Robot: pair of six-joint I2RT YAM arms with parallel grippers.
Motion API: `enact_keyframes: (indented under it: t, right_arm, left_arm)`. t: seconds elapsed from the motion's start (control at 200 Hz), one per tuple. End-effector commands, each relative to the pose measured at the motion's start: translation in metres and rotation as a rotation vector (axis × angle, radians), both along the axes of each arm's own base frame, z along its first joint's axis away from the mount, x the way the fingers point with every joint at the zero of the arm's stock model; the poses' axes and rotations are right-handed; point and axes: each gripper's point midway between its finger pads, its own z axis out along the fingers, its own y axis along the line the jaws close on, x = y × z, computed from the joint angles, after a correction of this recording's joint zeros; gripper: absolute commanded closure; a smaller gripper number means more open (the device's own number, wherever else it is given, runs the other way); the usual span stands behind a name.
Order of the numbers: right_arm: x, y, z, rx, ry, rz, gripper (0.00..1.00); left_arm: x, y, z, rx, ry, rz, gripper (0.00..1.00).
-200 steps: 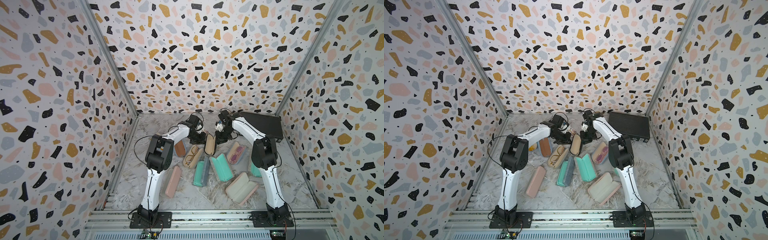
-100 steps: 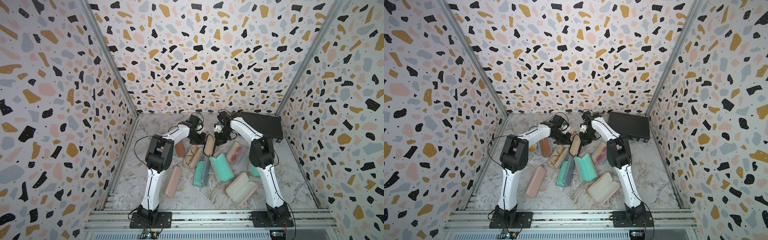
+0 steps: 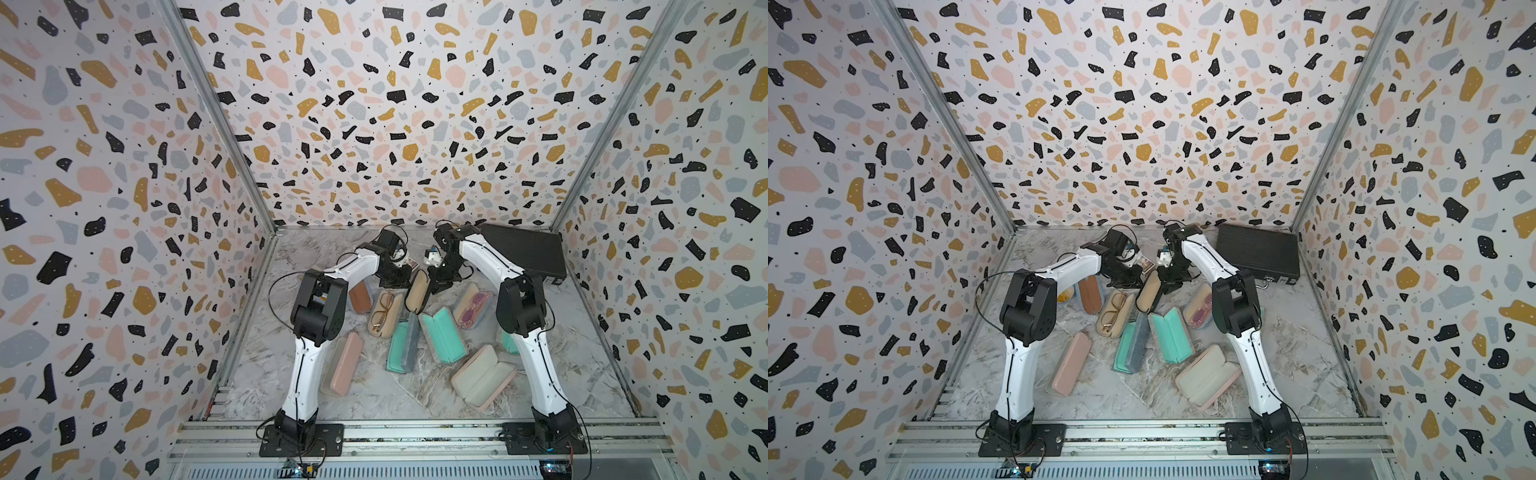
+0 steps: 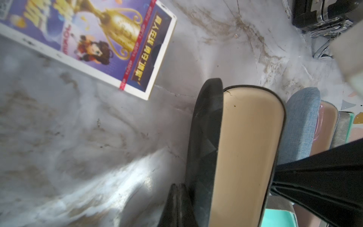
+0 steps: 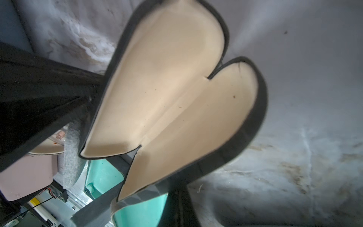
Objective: Close the glasses case
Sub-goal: Close the glasses case at the center of the board.
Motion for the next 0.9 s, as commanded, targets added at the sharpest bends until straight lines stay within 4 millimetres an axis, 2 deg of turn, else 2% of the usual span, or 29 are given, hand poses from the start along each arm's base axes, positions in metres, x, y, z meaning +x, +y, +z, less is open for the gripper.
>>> enact_keyframes:
  t: [0.0, 0.896]
  right_arm:
    - [-0.003, 0.0386, 0.0208, 0.136, -0.048, 0.087, 1.0]
    - [-0.001, 0.0423, 0.0187, 0.155, -0.054, 0.115, 1.0]
  left_arm:
    - [-0.0072, -0.0401, 0.0167, -0.111, -0.04, -0.102, 1.0]
    - [-0.0093, -0.0399, 0.0124, -0.109, -0.035, -0.115, 1.0]
